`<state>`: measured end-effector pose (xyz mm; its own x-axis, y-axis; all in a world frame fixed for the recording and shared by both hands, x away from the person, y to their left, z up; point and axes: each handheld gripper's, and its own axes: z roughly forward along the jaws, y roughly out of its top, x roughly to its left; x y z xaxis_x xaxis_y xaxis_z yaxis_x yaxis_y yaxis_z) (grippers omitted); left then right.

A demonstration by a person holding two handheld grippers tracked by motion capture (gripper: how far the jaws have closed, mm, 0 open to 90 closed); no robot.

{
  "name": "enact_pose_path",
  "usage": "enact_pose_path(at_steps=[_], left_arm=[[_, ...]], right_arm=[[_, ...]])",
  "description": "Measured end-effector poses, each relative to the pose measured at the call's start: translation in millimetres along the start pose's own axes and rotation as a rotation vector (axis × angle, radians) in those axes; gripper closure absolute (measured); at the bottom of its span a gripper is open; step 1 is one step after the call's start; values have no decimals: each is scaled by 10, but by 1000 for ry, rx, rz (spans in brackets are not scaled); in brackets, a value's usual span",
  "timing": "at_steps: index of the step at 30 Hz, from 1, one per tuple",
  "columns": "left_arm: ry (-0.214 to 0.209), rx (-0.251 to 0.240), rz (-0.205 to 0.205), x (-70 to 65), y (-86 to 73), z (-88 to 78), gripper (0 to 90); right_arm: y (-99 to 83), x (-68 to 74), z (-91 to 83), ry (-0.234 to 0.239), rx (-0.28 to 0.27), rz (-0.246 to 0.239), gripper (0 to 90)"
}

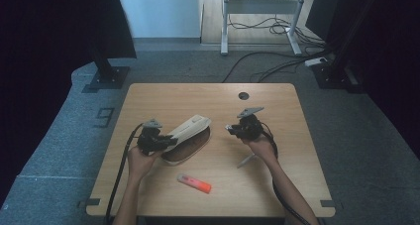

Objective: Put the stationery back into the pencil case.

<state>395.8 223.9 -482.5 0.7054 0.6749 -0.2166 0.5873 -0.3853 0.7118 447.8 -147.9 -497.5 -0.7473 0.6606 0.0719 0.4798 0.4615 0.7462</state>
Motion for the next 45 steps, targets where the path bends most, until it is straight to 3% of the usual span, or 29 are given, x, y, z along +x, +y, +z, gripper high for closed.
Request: enact_pose_path(at_steps=[29, 45], left_arm=[[-7, -3, 0, -17, 4, -21, 750], [-14, -7, -1, -26, 7, -34, 750]], right_arm=[[254, 373, 465, 54, 29, -57, 713], [333, 462, 716, 60, 53, -58, 713]])
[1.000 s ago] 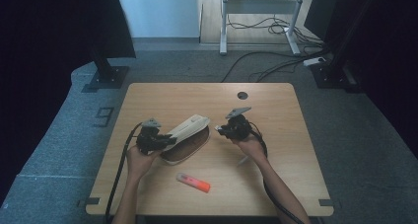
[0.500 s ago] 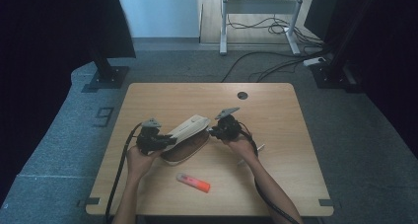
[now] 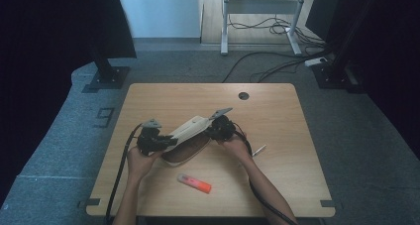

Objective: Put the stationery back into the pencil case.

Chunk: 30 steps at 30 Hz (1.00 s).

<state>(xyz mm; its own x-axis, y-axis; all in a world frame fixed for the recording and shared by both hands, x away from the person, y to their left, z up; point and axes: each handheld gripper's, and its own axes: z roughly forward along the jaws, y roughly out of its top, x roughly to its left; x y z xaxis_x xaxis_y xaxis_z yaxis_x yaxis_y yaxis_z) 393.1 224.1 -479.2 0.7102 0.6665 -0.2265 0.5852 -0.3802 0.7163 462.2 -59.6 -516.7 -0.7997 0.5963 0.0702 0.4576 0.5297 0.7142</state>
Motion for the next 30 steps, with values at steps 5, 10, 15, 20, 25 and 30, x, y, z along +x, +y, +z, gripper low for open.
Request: enact_pose_path(at_steps=[5, 10, 15, 20, 25, 30], left_arm=[[-2, -1, 0, -5, 0, 4, 750], [-7, -3, 1, -11, 1, 6, 750], [-11, -4, 2, -13, 2, 7, 750], [-16, -1, 4, -17, 2, 13, 750], [-18, 0, 6, -28, 4, 29, 750], [-20, 2, 7, -26, 3, 33, 748]], right_arm=[[26, 12, 71, -3, 6, -9, 713], [39, 6, 139, -9, 15, -1, 713], [45, -5, 199, -22, 18, 1, 712], [34, -37, 238, -34, 10, 13, 710], [26, -72, 249, -34, -10, 28, 708], [16, -75, 269, -32, -15, 28, 693]])
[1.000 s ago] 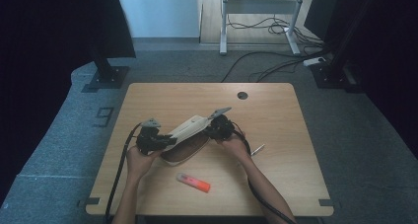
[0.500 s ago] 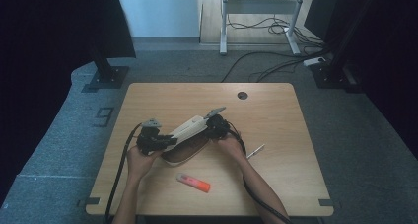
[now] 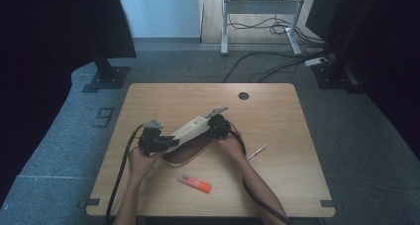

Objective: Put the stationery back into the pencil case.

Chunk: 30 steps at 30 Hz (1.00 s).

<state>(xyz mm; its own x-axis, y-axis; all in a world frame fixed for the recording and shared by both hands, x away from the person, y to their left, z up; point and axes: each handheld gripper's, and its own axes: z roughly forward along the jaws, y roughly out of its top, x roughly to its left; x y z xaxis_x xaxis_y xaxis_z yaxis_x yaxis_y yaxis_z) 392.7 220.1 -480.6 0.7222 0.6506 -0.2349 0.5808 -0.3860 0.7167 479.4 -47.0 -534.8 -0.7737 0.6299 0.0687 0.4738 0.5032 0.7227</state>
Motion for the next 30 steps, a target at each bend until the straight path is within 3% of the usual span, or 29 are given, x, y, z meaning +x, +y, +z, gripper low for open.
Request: enact_pose_path(at_steps=[12, 30], left_arm=[[-4, -4, -9, 27, -8, -7, 744], [-10, -10, -16, 43, -18, -4, 745]], right_arm=[[14, 26, -94, 3, 8, -54, 454], [-109, -120, -402, -6, 5, -33, 264]])
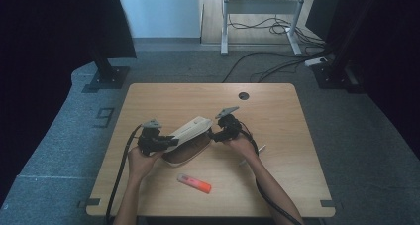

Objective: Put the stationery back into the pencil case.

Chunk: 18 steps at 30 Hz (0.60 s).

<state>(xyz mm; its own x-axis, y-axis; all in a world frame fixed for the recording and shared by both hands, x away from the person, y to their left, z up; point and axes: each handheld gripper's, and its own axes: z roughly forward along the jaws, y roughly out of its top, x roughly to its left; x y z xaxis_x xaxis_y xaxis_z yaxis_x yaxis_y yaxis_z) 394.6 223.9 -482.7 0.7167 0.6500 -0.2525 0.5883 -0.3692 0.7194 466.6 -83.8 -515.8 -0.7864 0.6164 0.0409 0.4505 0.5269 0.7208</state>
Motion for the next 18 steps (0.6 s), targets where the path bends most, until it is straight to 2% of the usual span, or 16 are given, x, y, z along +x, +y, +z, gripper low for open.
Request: enact_pose_path(at_steps=[18], left_arm=[[-1, 2, 0, 0, -3, 1, 745]], right_arm=[[-163, -50, -301, 6, -7, 13, 256]])
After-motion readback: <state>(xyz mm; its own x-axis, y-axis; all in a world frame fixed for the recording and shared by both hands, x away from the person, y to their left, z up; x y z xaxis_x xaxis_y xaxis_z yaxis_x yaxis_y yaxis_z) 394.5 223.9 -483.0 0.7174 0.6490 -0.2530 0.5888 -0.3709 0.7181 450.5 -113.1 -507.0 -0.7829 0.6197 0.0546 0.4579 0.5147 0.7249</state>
